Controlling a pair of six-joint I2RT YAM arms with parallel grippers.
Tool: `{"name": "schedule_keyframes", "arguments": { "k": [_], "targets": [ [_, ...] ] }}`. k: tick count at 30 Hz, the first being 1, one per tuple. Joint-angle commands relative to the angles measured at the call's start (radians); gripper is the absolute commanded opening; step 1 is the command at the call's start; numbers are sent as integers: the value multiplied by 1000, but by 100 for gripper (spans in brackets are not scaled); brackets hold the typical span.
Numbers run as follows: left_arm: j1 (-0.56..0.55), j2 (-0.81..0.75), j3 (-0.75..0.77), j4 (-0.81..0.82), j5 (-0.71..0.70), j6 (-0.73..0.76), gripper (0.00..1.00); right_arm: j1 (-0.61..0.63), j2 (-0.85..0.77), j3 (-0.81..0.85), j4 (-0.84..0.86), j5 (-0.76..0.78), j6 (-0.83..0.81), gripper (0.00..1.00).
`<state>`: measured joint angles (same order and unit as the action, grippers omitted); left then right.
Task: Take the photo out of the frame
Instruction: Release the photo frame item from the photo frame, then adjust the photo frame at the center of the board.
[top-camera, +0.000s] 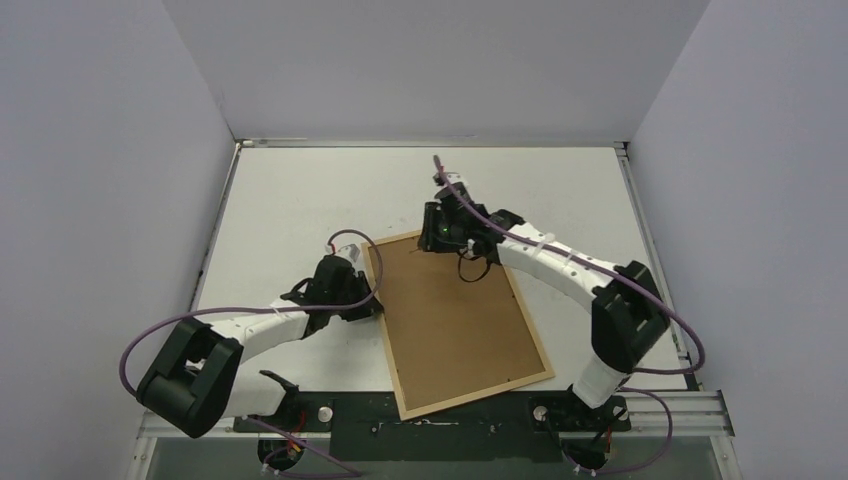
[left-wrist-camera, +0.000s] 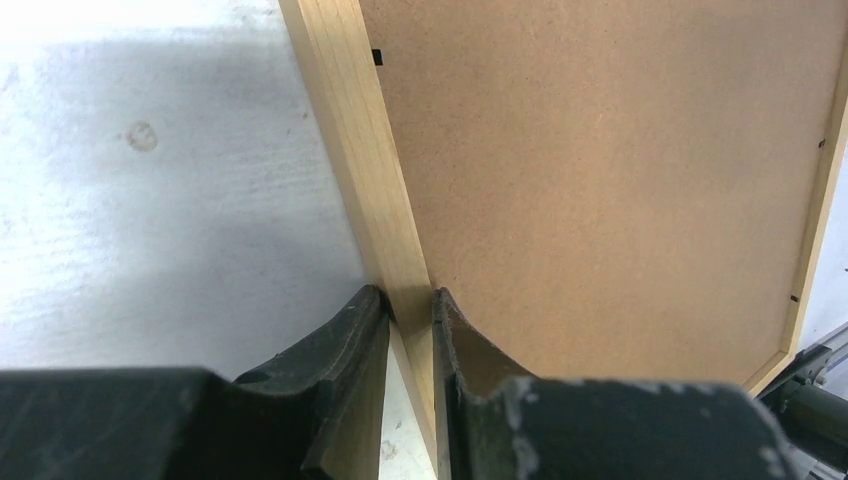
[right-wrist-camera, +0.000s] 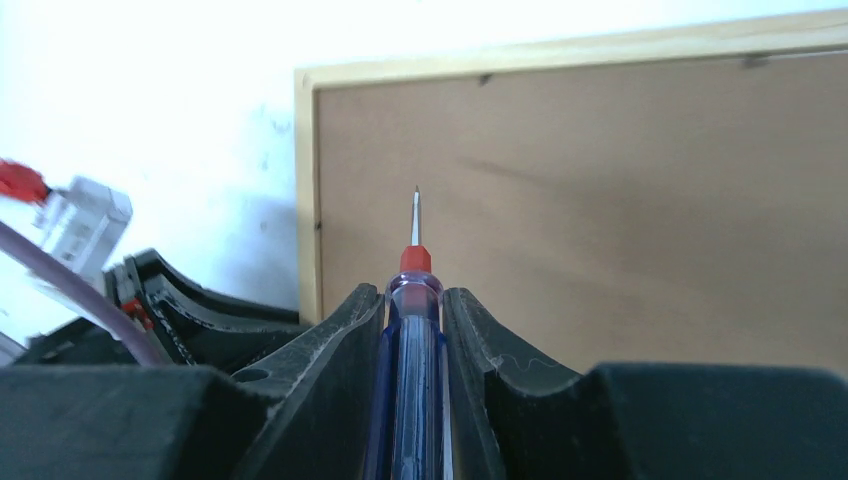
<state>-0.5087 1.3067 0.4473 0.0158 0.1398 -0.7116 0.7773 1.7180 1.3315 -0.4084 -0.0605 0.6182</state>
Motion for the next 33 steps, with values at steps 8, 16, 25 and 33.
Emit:
{"name": "schedule_keyframes", "arguments": {
  "k": [8,16,25,33],
  "targets": [
    [25,-307,-177,-41,-167,-380,0,-121,-419,-268,53,46,117,0],
    [24,-541,-198,-224,-177,-410,30,-156,-620,-397,-35,57,159,0],
    [112,-362,297,-568,-256,137,82,-160,-739,-468,-113,85,203,0],
    [302,210,763,-709,68,748,82,-161,-783,-469,-170,83,205,0]
  ]
}}
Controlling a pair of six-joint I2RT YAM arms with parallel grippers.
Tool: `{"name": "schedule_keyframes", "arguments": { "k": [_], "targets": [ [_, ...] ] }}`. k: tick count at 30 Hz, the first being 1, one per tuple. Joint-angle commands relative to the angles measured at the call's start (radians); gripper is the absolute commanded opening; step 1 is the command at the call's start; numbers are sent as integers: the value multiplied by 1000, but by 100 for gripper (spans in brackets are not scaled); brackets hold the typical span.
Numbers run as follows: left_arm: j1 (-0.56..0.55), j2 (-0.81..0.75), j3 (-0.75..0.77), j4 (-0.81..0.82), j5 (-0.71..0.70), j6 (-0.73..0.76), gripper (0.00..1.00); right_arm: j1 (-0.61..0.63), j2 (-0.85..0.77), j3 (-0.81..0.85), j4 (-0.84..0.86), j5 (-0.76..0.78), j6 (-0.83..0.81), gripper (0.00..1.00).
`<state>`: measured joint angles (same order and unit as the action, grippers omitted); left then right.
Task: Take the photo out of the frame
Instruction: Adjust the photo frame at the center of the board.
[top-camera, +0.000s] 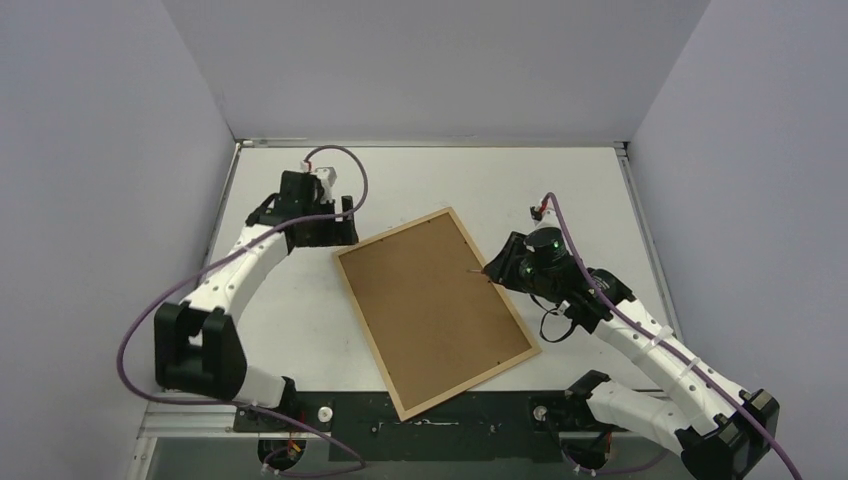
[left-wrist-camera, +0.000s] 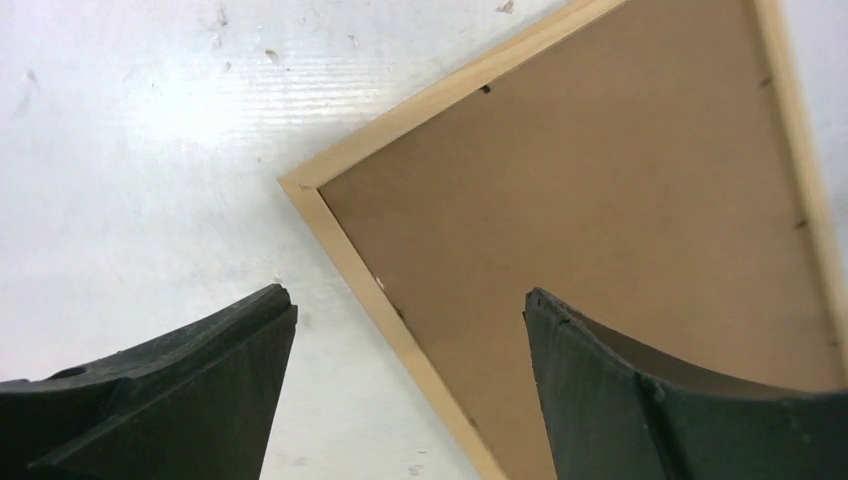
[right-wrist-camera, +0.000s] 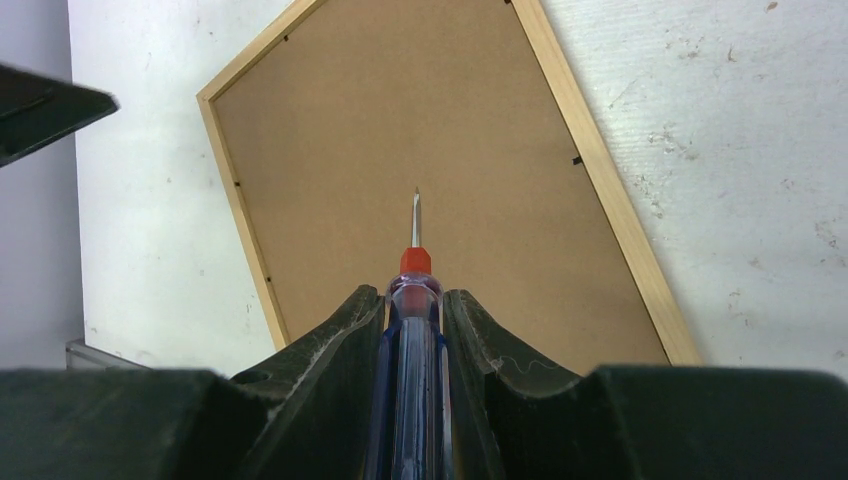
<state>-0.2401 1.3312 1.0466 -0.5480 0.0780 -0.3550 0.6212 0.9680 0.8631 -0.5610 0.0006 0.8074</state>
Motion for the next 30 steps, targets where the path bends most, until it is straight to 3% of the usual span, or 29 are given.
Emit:
{"name": "schedule_keyframes", "arguments": {
  "k": [1,6,12,22,30],
  "targets": [
    [41,244,212,-167,153,441,81,-5,-35,-1,-22,20,16,0],
    [63,423,386,-208,232,587,80,-5,-30,17,-58,11,6,0],
    [64,558,477,-209,304,719,79,-5,-46,28,-58,7,13,0],
    [10,676,478,-154,318,765,76,-5,-47,33,-48,-29,29,0],
    [1,727,462,-153,318,779,61,-5,-30,17,-31,-46,37,0]
  ]
}}
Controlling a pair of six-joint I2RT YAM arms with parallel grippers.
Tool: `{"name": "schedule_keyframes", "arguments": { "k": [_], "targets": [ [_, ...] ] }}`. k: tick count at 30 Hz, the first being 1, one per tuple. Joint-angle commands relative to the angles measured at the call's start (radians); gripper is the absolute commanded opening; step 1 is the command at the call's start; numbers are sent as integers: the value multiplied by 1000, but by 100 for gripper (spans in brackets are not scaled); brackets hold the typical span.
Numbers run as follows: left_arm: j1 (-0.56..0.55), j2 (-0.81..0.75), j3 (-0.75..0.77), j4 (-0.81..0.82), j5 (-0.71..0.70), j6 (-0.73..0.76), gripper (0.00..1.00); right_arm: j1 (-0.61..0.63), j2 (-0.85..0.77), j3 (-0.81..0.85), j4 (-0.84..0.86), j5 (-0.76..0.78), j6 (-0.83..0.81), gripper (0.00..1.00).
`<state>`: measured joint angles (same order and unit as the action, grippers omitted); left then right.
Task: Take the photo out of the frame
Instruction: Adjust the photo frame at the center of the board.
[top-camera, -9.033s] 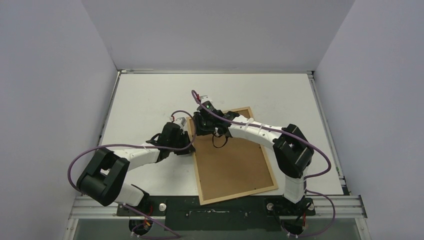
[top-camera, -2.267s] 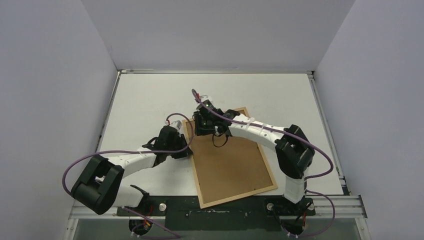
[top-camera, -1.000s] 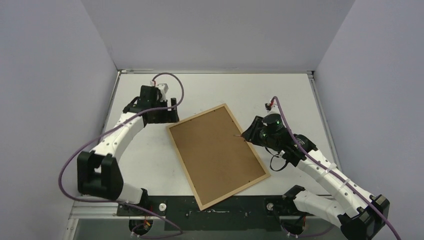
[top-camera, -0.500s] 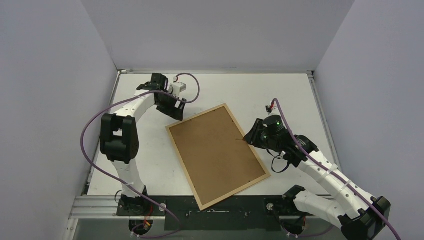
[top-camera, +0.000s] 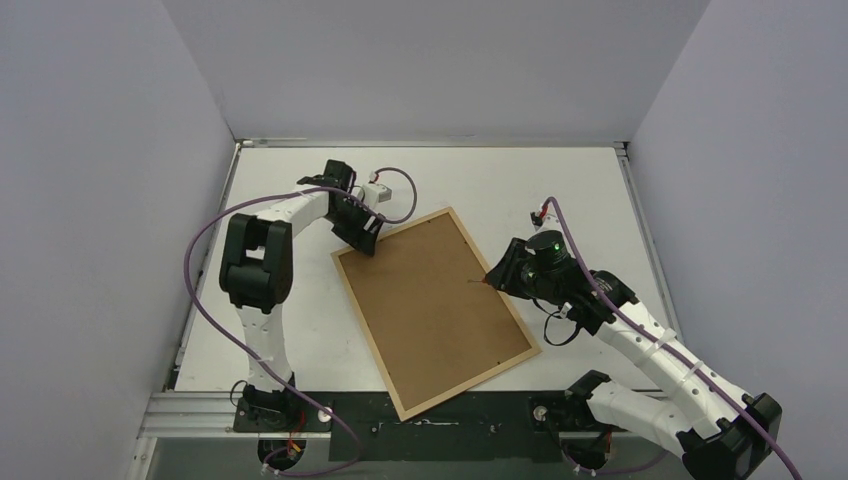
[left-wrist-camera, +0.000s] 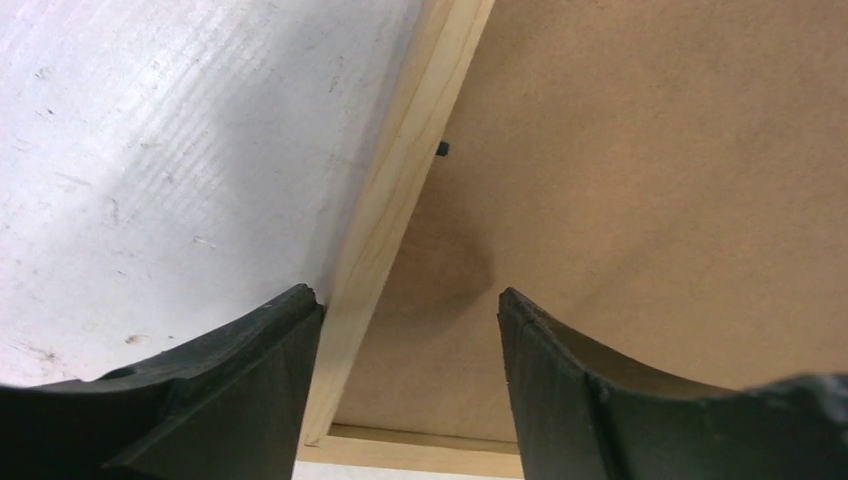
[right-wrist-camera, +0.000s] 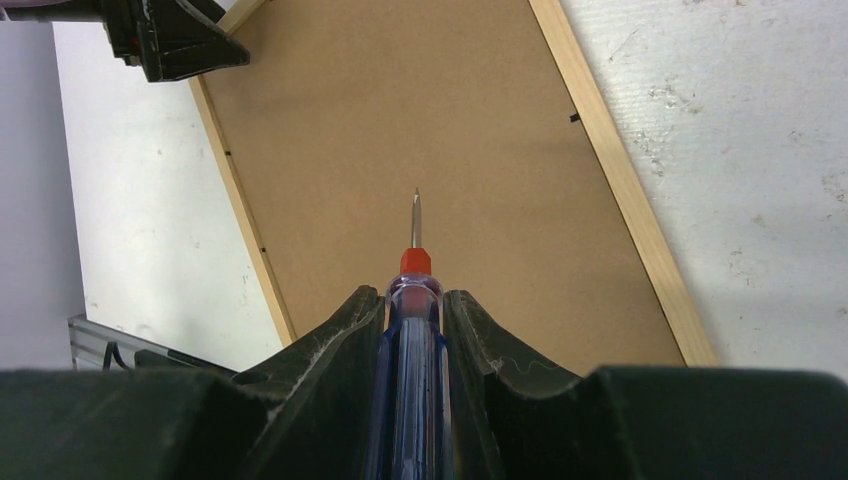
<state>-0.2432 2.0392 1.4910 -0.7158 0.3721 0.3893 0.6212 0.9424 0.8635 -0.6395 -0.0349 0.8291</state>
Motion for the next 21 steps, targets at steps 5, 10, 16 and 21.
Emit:
{"name": "schedule_keyframes", "arguments": {
  "k": [5,10,16,21],
  "targets": [
    [3,32,12,-6,-12,26,49,-5,10,14,62,-15,18,0],
    [3,32,-18,1,-26,-24,22,-5,29,13,70,-25,20,0],
    [5,21,-76,4,-114,-141,2,-5,32,13,67,-27,19,0],
    [10,-5,-166,44,-158,-260,0,-5,15,0,67,-19,28,0]
  ]
}}
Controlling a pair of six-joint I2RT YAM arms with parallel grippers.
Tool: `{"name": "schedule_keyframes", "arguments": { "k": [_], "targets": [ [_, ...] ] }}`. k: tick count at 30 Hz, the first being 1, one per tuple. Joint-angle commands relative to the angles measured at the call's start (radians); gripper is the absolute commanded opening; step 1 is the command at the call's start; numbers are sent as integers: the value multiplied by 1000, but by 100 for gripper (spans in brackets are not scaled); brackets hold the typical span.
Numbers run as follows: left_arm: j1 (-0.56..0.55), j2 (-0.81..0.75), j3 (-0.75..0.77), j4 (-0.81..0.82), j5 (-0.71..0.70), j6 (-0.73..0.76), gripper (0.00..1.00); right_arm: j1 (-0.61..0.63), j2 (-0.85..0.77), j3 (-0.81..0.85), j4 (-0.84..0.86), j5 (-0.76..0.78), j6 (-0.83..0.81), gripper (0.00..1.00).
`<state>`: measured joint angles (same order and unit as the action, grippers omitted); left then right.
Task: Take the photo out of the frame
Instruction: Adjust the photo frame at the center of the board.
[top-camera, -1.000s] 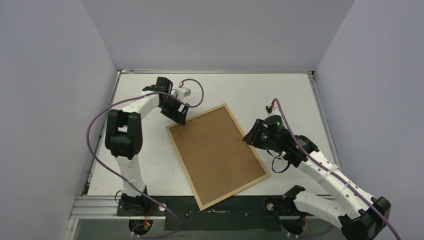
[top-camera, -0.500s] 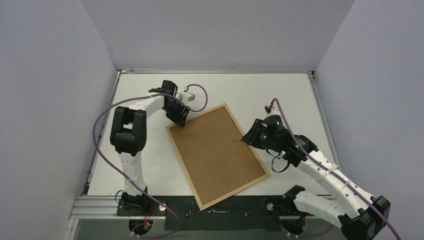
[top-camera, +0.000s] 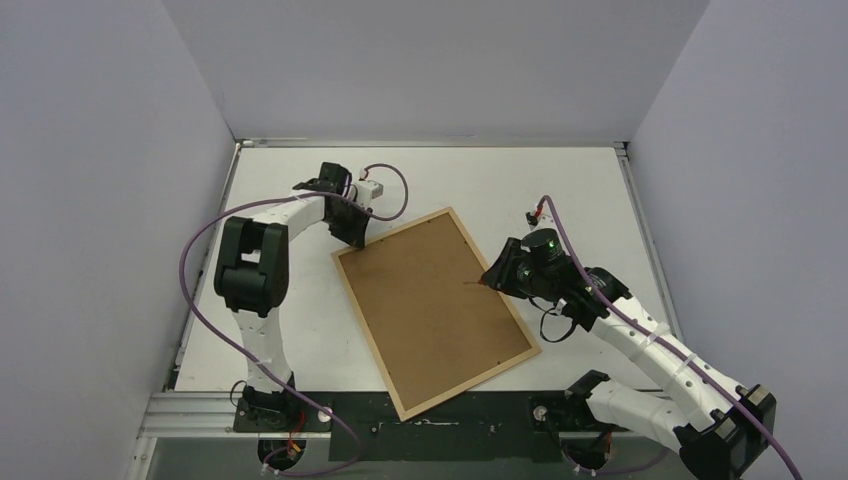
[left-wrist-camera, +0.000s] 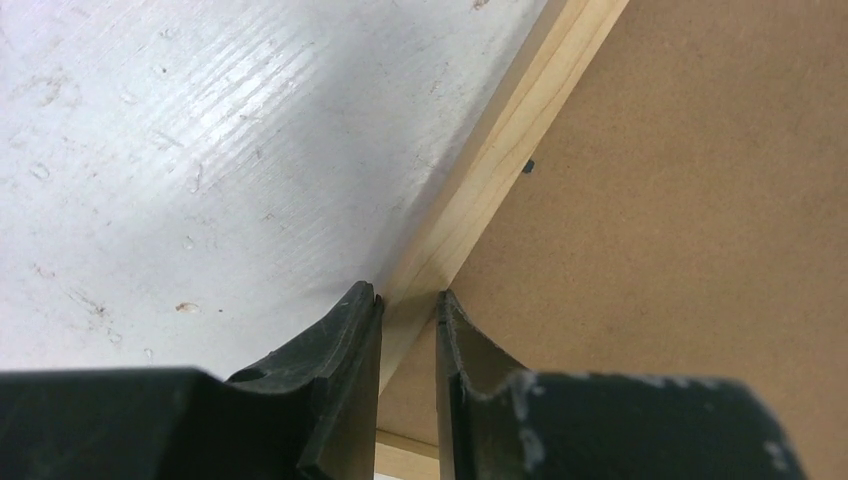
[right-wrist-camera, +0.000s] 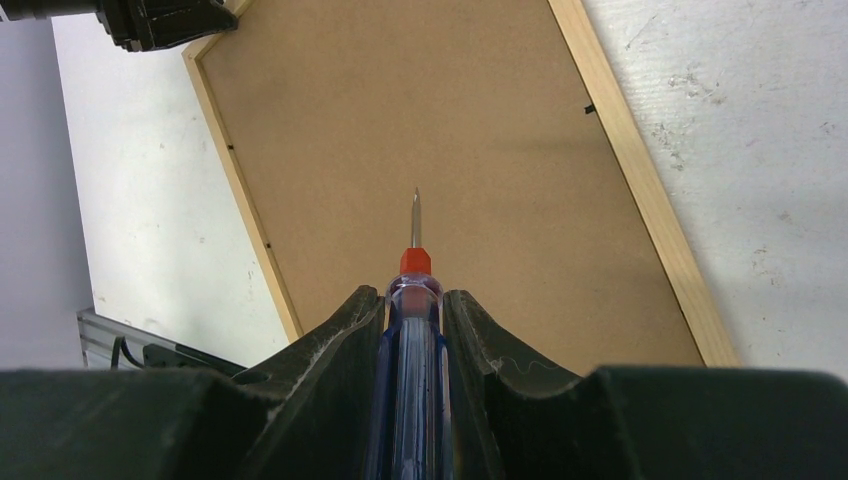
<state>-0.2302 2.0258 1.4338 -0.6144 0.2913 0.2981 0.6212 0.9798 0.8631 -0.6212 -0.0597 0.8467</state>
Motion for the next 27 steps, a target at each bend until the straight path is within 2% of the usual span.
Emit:
{"name": "schedule_keyframes", "arguments": {
  "k": [1,7,10,18,22,27],
  "targets": [
    [2,0,-136,-43,-82,-205,0,-5,-24,-3,49,5,12,0],
    [19,-30,-243,39,-78,-334,0,-6,-27,-9,37,12,14,0],
    [24,-36,-262,26,-73,-381,0,-6,-31,-9,34,19,14,0],
    [6,-181,-342,54,0,-559,0,-8,-16,2,47,23,-5,0],
    [-76,-219,-416,76,-6,-629,0,-11,-8,-2,99,-1,-27,0],
    [-160,-292,-581,182,-36,-785,0,-21,0,-25,213,-85,-63,0]
  ]
}}
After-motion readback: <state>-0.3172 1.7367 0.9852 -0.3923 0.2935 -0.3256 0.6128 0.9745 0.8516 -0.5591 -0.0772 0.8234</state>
